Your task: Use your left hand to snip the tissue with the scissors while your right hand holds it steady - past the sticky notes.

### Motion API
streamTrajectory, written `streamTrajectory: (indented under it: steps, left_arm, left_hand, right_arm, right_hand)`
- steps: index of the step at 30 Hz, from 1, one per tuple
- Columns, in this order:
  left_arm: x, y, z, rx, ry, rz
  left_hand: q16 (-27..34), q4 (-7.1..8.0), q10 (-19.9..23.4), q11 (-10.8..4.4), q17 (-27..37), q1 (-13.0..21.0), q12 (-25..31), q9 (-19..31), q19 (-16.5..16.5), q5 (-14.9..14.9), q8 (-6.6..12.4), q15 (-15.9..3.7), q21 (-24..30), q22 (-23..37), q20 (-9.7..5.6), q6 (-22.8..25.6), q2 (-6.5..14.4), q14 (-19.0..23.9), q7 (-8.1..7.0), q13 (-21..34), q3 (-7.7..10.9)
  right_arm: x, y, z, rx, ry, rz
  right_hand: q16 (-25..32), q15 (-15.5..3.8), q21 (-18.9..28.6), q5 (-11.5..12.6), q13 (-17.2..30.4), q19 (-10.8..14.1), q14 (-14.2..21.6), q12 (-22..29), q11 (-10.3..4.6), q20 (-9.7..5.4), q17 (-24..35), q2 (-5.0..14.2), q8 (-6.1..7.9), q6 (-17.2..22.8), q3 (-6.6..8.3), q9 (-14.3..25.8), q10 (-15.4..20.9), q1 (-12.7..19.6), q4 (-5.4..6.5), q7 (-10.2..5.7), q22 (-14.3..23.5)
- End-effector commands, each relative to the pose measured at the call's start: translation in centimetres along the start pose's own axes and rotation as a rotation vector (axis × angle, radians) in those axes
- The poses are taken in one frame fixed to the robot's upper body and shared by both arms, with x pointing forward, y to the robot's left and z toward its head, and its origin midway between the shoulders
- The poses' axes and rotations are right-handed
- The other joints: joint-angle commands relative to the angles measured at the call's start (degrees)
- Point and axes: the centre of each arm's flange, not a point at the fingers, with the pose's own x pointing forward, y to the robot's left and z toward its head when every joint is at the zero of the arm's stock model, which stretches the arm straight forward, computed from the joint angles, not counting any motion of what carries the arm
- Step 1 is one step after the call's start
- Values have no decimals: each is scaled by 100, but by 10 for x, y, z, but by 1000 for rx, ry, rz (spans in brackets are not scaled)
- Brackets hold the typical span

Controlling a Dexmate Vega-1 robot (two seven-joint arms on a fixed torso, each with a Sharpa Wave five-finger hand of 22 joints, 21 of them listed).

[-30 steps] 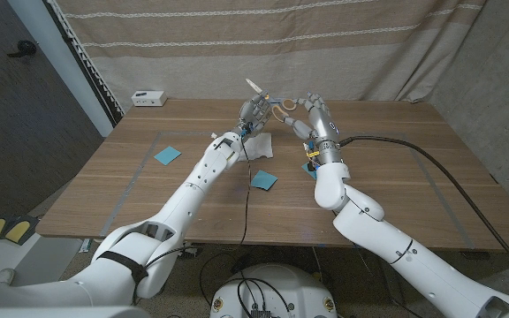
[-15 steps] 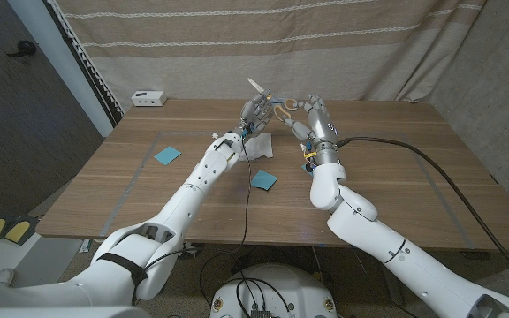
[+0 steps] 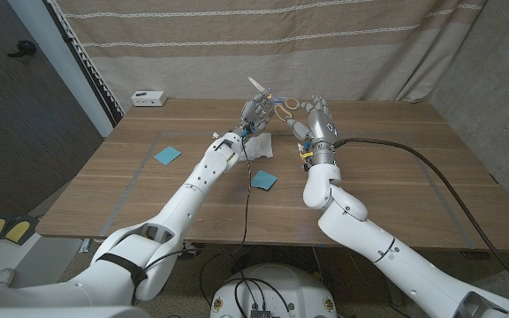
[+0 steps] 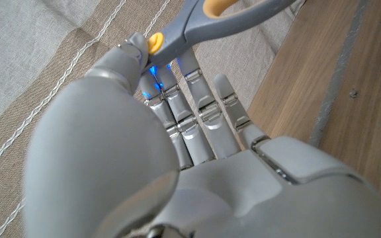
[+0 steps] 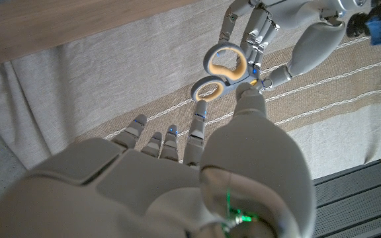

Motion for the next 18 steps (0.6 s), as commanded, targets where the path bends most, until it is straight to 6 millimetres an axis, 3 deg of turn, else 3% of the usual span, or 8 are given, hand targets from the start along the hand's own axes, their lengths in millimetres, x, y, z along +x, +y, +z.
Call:
streamTrajectory:
  steps: [1,18]
  left_arm:
    - [0,0,-4,-8,13,-21]
    - [-3,-3,-4,17,-26,-85]
  left_hand:
    - [20,33,39,-64,19,188,39,241,-2,55,49,-477,-1,-6,-676,32,256,519,6,19,4]
    - [10,38,24,-64,13,185,50,275,-22,75,70,-480,-15,-11,-673,16,249,494,-42,20,23]
  right_arm:
    - [-1,2,2,-65,48,-36]
    - [4,6,1,-20,61,-24]
  right_hand:
    - [27,-9,10,40,11,49,19,19,66,28,21,3,8,-13,35,21,0,106,-10,50,2]
    - [8,-20,-31,42,9,27,-17,10,44,-55,26,40,28,21,63,65,-3,190,27,13,4]
